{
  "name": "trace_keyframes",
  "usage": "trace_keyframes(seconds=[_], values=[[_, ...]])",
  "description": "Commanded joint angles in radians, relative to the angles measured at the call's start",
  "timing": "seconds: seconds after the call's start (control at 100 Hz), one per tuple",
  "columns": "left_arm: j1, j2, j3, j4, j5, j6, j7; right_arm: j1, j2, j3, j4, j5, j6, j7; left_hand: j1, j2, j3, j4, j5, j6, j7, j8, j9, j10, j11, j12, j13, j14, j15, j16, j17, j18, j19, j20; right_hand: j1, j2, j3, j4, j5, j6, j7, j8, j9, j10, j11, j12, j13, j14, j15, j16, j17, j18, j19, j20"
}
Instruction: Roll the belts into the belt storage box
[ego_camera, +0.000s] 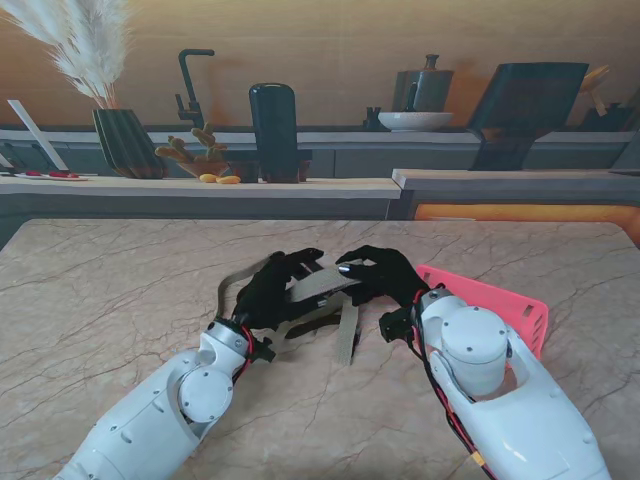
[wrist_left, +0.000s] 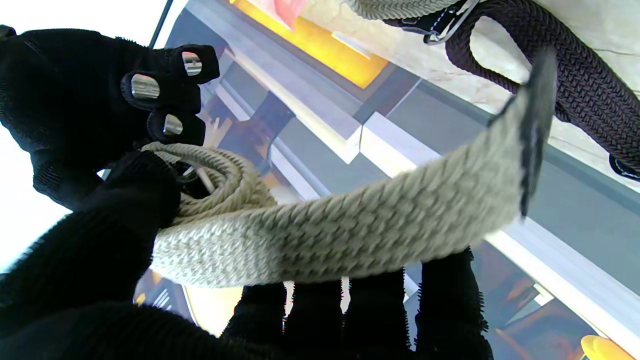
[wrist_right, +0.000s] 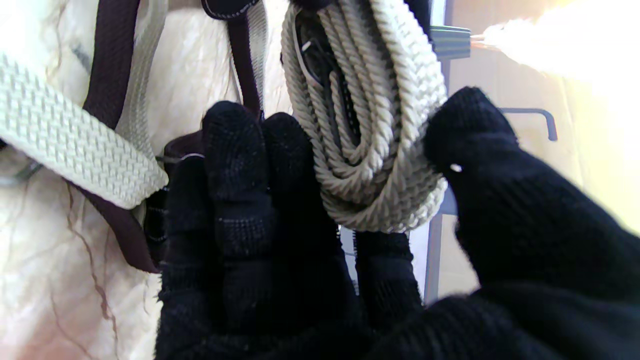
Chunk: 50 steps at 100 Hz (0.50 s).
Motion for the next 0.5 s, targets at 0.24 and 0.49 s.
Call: trace_keyframes(seconds=[0.24, 0.49], values=[[-0.001, -0.007, 0.000, 0.007, -0.012, -0.005, -0.005, -0.044, -0.013, 0.042, -0.036, 0.134, 0.002, 0.014, -0.087, -0.025, 0.051, -0.005, -0.050, -0.044, -0.038, -0.022, -0.073, -0.007, -0.055, -0.039, -0.070, -0.043, -0.065, -0.054, -0.043, -0.062, -0.087, -0.046, 0.151, 0.097, 0.209, 0.045, 0.142, -0.064, 0.328, 0.080, 0.011, -0.023, 0.062, 0.042, 0.026, -0.055, 0.048, 0.027, 0.021, -0.039, 0.064, -0.013], [-0.013, -0.011, 0.004, 0.027, -0.014, 0.000, 0.006, -0.077, -0.015, 0.074, -0.065, 0.218, -0.008, 0.024, -0.137, -0.029, 0.052, -0.011, -0.062, -0.057, -0.038, -0.023, -0.101, -0.008, -0.068, -0.053, -0.102, -0.049, -0.090, -0.070, -0.062, -0.075, -0.116, -0.059, 0.154, 0.111, 0.208, 0.044, 0.131, -0.056, 0.328, 0.097, -0.003, -0.018, 0.082, 0.064, 0.022, -0.055, 0.067, 0.042, 0.023, -0.033, 0.064, -0.011]])
